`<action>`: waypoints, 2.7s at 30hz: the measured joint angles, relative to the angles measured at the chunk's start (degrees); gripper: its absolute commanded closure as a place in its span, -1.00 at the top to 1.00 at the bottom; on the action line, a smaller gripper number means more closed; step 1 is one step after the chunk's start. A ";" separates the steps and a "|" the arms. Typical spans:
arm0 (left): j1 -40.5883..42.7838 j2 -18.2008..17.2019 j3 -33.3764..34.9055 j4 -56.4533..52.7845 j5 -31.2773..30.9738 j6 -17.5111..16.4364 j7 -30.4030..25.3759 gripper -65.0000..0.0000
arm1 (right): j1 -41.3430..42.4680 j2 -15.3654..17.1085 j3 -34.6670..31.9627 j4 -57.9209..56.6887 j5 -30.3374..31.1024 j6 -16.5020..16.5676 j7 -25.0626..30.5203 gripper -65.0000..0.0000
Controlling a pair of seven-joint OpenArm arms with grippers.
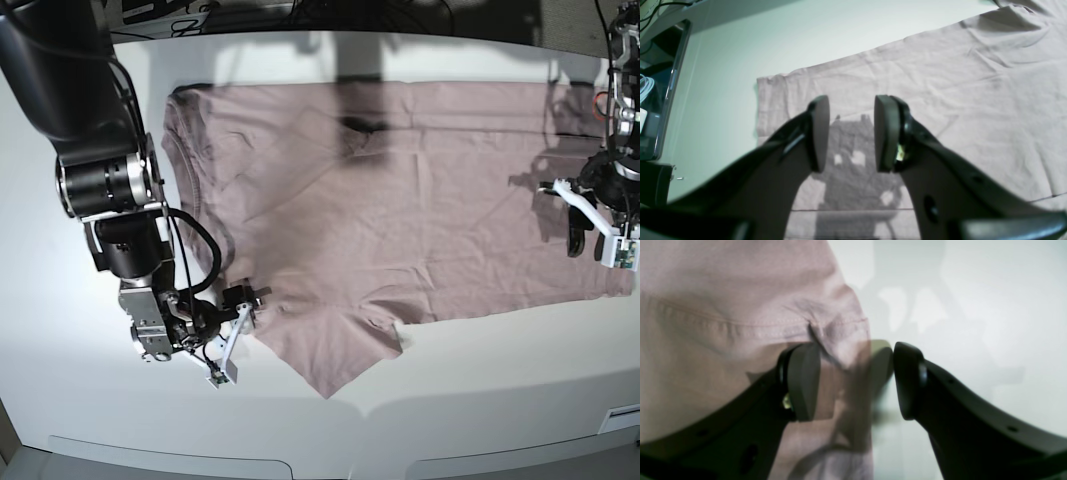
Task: Fold the T-shirt properly
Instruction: 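Release the shirt and move the right gripper to the shirt's hem corner, then move the left gripper to the hem corner and grasp both hem corners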
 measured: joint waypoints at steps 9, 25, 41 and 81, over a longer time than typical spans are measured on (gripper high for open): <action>0.00 0.00 0.00 0.00 1.79 0.00 -0.28 -0.32 | 0.00 -0.02 0.02 0.00 0.02 0.00 -0.66 -0.39; -4.28 0.02 0.00 -5.20 1.92 -1.84 -0.39 -0.28 | 0.00 -0.07 0.02 0.11 0.35 0.22 -1.36 -1.00; -40.72 -0.24 -0.07 -50.88 -1.77 -17.53 6.60 -0.04 | 0.04 -0.09 0.02 0.17 0.35 0.15 -2.73 -1.00; -57.42 -11.08 -0.02 -100.17 4.94 -19.50 -22.91 -0.05 | 0.02 1.95 0.02 0.17 5.64 3.72 -6.58 -1.00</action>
